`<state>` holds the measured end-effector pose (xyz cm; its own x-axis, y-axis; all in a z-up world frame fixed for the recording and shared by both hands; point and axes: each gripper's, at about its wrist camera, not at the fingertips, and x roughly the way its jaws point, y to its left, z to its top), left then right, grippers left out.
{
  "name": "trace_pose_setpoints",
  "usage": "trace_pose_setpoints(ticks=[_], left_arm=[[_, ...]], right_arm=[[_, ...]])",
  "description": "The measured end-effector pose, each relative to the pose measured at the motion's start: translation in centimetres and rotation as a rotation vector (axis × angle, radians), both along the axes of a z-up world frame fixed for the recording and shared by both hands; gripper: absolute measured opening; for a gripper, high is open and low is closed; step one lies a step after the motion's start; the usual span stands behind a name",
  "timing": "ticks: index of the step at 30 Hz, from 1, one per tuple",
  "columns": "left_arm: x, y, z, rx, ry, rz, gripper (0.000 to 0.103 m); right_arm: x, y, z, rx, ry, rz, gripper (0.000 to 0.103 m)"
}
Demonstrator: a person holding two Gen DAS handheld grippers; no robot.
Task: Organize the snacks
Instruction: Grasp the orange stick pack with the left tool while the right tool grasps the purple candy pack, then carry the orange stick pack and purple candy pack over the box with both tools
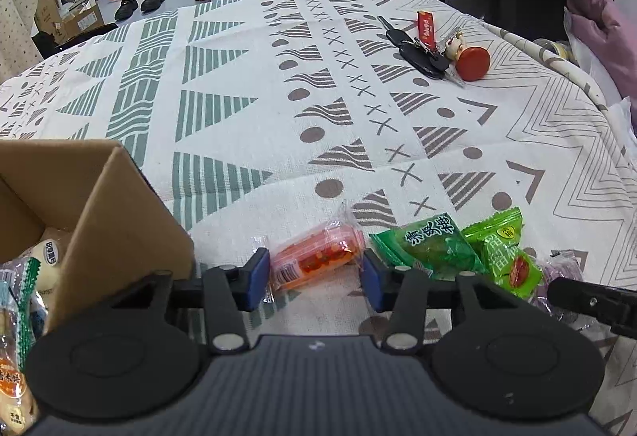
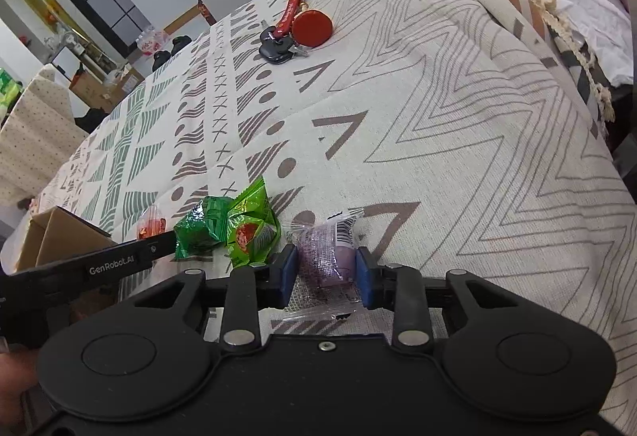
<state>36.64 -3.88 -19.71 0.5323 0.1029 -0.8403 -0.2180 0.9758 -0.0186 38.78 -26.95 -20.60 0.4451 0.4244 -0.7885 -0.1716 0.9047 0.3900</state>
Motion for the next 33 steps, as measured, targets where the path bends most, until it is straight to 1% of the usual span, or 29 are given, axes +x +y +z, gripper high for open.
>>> trace_pose_setpoints(ticks=[1,2,4,11,16,23,26,33], left_arm=[[-0.1,0.0,0.0,-0.008,0.004,0.002,0.023],[-0.2,0.1,0.1,-0.024,0.014,0.003,0.02],[-0.6,0.0,0.4,-0.045,0.012,0.002,0.02],[-2.4,-0.8,1.9,-0.066,-0.012,-0.01,0.017],[-3.8,-1.3,3.5,-0.081,-0.03,-0.016,0.017],[-5.9,-1.0,5.7,-0.088,-0.045,-0.012,0.017],[-6.8,-0.7,6.5,-0.094,-0.046,-0.01,0.017],[-8.4,-0.4,8.0,-0.096,-0.059,-0.021,0.017]], right_arm=[[-0.1,-0.1,0.0,0.0,0.001,-0.002,0.031],[-0.1,-0.1,0.1,0.001,0.0,-0.003,0.031],[-0.2,-0.1,0.2,0.003,0.0,-0.006,0.03],[-1.2,-0.1,1.2,0.03,-0.015,-0.008,0.03],[-2.2,-0.2,2.2,0.076,-0.026,-0.013,0.029],[-3.8,0.1,4.0,0.12,-0.062,-0.029,0.029],[-4.5,0.4,5.0,0.108,-0.087,-0.038,0.029],[-6.2,0.4,7.2,0.12,-0.139,-0.059,0.029]])
